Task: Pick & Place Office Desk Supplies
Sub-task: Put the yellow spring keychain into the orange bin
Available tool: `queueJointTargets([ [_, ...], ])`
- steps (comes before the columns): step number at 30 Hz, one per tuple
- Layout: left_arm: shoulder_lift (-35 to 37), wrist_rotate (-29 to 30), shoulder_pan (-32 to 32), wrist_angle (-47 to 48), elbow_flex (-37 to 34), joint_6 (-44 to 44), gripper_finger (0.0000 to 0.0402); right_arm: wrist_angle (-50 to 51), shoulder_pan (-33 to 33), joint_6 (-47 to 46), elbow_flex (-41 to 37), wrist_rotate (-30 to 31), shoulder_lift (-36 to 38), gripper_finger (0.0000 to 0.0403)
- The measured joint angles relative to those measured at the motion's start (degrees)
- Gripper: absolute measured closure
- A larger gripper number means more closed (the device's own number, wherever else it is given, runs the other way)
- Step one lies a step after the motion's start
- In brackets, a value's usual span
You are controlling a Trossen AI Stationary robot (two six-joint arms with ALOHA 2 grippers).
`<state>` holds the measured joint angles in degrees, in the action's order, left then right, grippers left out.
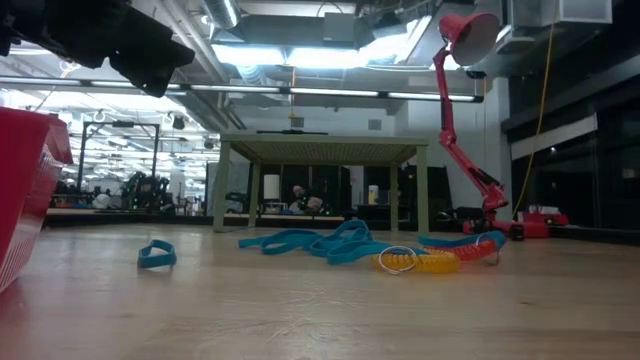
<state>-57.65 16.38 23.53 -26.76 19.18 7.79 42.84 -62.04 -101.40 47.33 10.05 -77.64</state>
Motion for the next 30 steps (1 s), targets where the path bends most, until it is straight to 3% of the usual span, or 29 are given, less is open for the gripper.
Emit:
queueJointTargets([
  [7,0.00,0.00,0.00,0.00,0.00,0.04,0.0265,-12.90,1.44,12.11,0.02,14.05,2.85,0.0203],
  [11,0.00,0.10,0.00,-0.04,0.00,0.07,0.0265,-20.19,5.66,19.64,0.04,20.79,2.67,0.0202],
  [14,0.00,0.39,0.00,-0.03,0.02,0.17,0.0265,-22.74,10.38,24.35,0.04,19.00,1.08,0.0202],
  [23,-0.02,0.42,0.00,0.00,0.01,1.11,0.0265,-26.57,20.99,43.75,0.04,3.35,-8.59,0.0230],
  [30,-0.02,0.56,0.00,-0.01,0.01,1.12,0.0265,-28.12,23.15,55.98,0.04,1.95,-14.73,0.0235],
])
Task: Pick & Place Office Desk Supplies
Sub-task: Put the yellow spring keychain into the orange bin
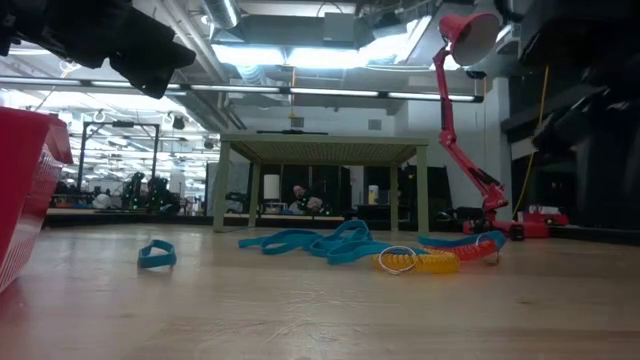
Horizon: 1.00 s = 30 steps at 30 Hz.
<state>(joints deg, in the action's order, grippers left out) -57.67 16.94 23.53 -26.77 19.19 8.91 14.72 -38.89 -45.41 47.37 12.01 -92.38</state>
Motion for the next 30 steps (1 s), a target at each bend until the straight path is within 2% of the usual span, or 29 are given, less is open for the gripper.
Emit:
queueJointTargets([
  [4,0.00,0.08,0.00,0.01,0.01,-0.01,0.0265,-2.65,0.75,6.53,0.00,0.84,-1.29,0.0228],
  [11,0.00,0.22,-0.01,0.01,0.00,-0.55,0.0265,-3.81,3.17,11.77,0.43,2.94,-1.27,0.0229],
  [23,0.00,1.06,-0.04,0.01,0.01,-0.57,0.0265,-3.40,8.45,17.79,1.62,-0.33,-1.27,0.0229],
  [30,0.00,1.03,-0.04,0.01,0.01,-0.57,0.0265,-5.59,8.94,17.77,1.63,-3.23,-5.85,0.0229],
])
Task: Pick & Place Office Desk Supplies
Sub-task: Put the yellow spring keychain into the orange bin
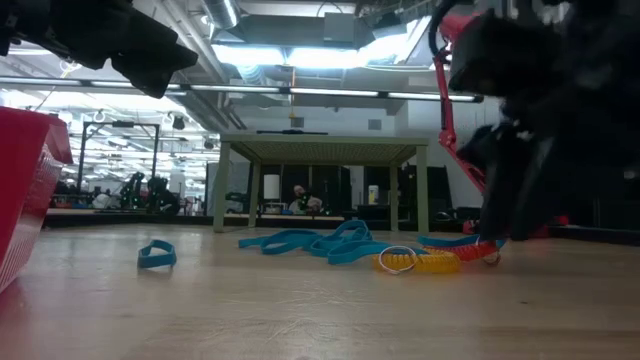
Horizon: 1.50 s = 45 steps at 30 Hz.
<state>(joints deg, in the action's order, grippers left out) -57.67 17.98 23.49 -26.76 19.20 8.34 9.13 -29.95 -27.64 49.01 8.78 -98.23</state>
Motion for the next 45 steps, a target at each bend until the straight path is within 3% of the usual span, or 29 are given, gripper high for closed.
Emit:
queueJointTargets([
  [6,0.00,0.06,0.00,0.00,0.02,-0.14,0.0265,-2.51,-0.41,3.76,5.32,-2.42,-4.38,0.0229],
  [14,0.00,0.10,-0.02,0.00,0.04,0.04,0.0265,5.70,-0.07,8.82,14.02,-3.77,-10.13,0.0229],
  [19,0.00,0.11,0.00,0.24,0.04,0.02,0.0265,9.77,0.00,8.58,14.27,-2.57,-11.75,0.0229],
  [45,0.00,-0.01,0.04,0.47,0.04,-0.59,0.0265,11.74,3.14,11.24,16.47,-3.33,-10.61,0.0229],
])
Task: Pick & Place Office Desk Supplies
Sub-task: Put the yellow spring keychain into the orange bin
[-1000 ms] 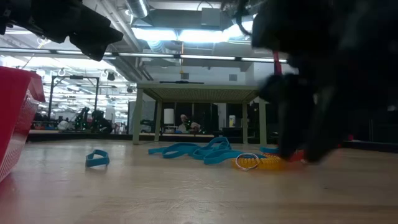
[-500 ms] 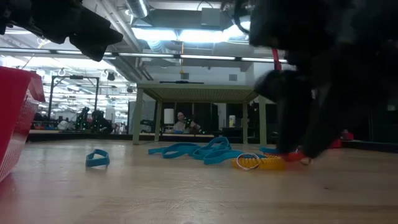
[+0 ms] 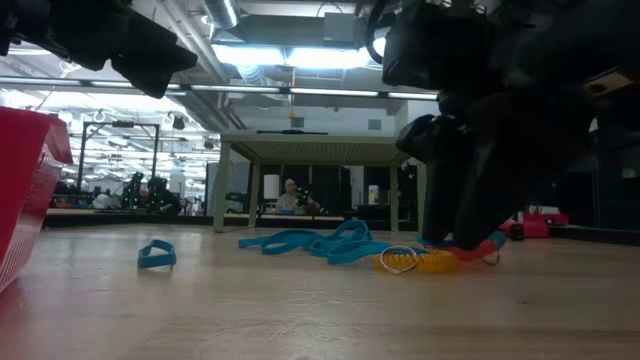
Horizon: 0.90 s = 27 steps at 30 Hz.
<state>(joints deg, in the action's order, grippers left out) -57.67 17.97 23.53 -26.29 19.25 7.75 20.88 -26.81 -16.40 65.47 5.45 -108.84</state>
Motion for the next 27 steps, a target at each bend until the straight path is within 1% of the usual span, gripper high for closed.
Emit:
queueJointTargets([
  [8,0.00,-0.13,0.00,1.39,-0.02,0.70,0.0265,3.22,-0.03,-2.31,0.00,-0.33,-0.56,0.0229],
  [15,0.00,-0.13,0.00,1.32,-0.02,1.47,0.0265,-0.94,0.09,-2.45,-2.13,-0.28,-1.23,0.0229],
  [23,0.00,-0.26,0.00,1.32,-0.02,1.61,0.0265,-0.91,0.14,-3.04,-2.47,-0.33,-1.29,0.0230],
  [25,0.00,-0.26,0.00,1.32,-0.02,1.68,0.0265,-0.80,0.14,-3.79,-2.49,-0.29,-1.31,0.0237],
  [27,0.00,-0.30,0.00,1.31,-0.02,1.71,0.0265,-0.72,0.16,-4.00,-2.51,0.01,-1.33,0.0255],
])
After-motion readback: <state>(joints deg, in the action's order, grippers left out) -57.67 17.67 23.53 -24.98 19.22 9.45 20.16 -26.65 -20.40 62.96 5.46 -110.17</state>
